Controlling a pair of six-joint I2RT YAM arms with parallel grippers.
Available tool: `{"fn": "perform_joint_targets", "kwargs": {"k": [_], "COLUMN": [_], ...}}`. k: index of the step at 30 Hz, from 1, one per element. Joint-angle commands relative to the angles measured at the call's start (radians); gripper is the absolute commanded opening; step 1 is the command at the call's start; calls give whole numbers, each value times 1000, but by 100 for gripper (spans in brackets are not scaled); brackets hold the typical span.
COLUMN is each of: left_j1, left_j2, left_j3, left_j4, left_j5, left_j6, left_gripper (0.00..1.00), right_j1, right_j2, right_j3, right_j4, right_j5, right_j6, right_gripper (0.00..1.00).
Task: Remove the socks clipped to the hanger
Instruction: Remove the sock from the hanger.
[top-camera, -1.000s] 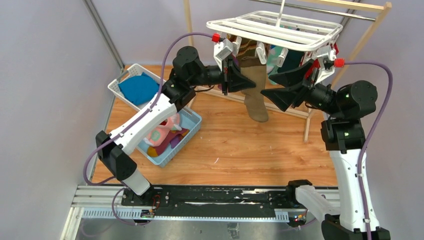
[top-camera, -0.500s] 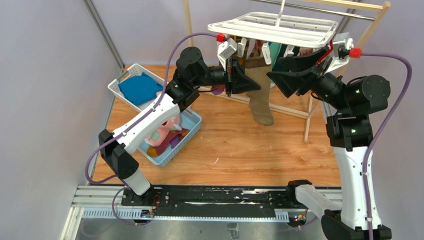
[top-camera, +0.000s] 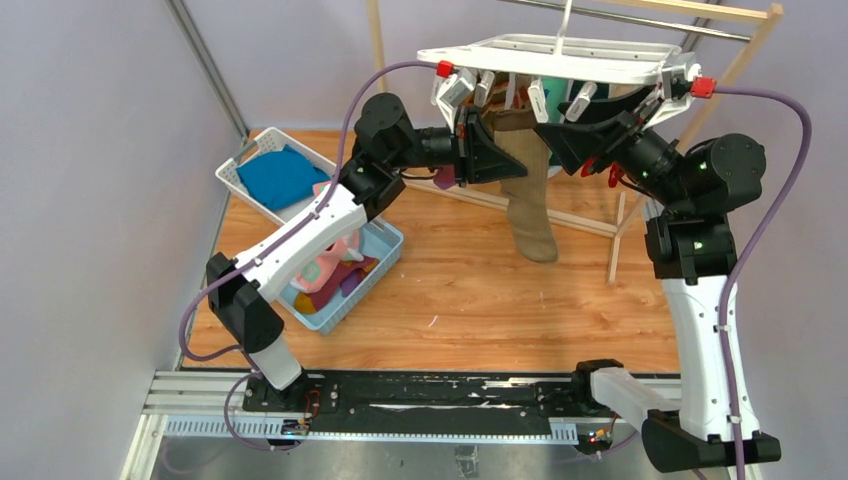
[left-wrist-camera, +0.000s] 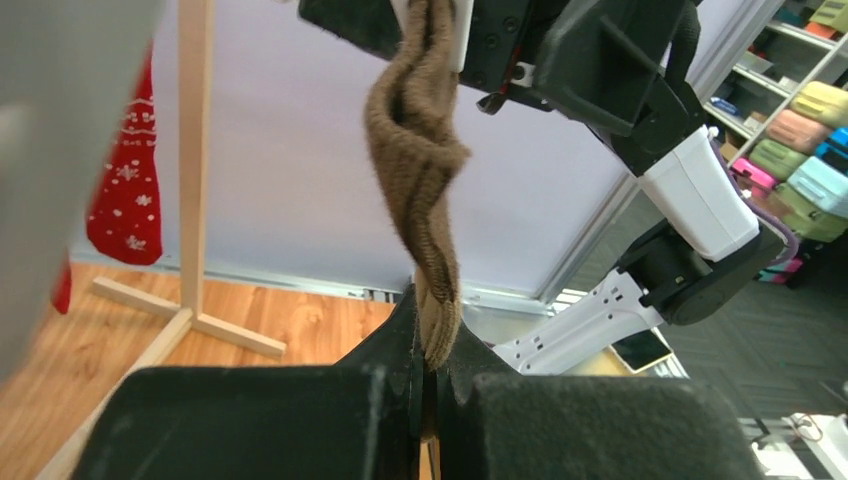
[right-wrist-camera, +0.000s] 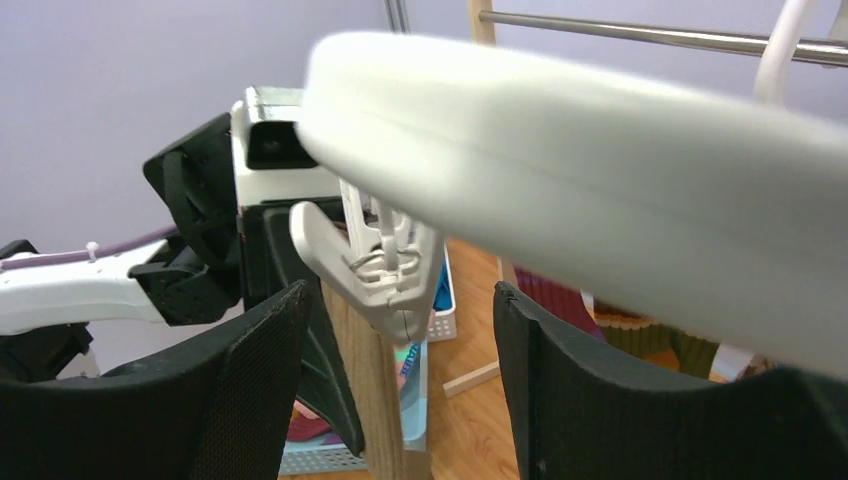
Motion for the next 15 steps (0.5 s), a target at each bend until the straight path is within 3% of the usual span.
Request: {"fn": "perform_joint_targets", "kwargs": {"k": [1, 15], "left_j1": [-8, -21], "left_j2": [17, 32], "left_j3": [31, 24], "left_j4": [44, 44], "left_j5": [27, 27], "left_j6": [-46, -45], "left_gripper": [0, 0], "right_j1": [10, 13], "right_j2": [-18, 39], "right_j3": [-28, -57], "right_j4": [118, 355], "right_j5": [-14, -28], "right_j6": [72, 224], "right_gripper": [67, 63]}}
